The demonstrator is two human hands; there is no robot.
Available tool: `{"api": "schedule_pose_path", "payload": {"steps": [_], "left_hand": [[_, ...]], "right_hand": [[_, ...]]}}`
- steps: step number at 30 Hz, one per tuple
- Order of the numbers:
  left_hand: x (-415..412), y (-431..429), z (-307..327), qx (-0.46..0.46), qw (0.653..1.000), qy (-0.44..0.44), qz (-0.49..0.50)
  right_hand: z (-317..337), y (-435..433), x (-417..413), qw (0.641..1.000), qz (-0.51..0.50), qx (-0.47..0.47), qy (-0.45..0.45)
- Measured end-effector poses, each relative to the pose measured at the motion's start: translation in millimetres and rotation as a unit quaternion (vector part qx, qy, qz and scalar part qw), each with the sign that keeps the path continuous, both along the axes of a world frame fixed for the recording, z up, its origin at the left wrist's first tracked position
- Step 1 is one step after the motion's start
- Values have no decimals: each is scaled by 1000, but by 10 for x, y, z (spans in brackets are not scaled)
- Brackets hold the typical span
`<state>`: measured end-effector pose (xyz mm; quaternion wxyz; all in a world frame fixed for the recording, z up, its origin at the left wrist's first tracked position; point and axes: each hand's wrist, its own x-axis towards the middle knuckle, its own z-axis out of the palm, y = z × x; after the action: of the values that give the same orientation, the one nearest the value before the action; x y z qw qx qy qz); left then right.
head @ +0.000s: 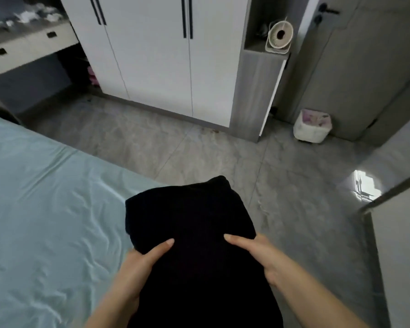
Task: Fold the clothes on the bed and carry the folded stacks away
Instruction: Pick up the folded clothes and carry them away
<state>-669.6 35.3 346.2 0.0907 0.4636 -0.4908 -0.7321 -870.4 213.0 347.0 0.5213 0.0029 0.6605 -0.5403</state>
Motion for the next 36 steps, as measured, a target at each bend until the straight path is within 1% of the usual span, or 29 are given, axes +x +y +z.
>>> {"api": "schedule_pose_path", "payload": {"steps": [5,9,13,16,20,26,31,34,36], "left_hand": [[-955,575,143,-4,998,1,-63],[-1642,870,248,2,994,8,-108],[-2228,929,301,13,992,16,-127],[-2655,797,304,18,989,17,-148],[-3250,475,253,15,985,1,-171],[-4121,-263,282,21,978,27,-204],[-4680,-909,400,28,976,40,-212],[-4962,-1186,430,50,976,39,-211],[-5134,-1333,474,50,980,33,-192]], "right_hand": [[130,759,-703,998,-55,10,9],[267,1181,-1207,994,-100,11,40],[363,1313,-1649,991,-124,3,50],[402,1287,-1975,989,-142,6,47],[422,1122,-2437,987,-151,8,60],[519,418,-3188,978,-177,-16,106],[584,-192,-3730,980,-170,-44,92],[600,-483,-4090,982,-163,-38,83],[627,-696,-4317,984,-155,-37,80]]}}
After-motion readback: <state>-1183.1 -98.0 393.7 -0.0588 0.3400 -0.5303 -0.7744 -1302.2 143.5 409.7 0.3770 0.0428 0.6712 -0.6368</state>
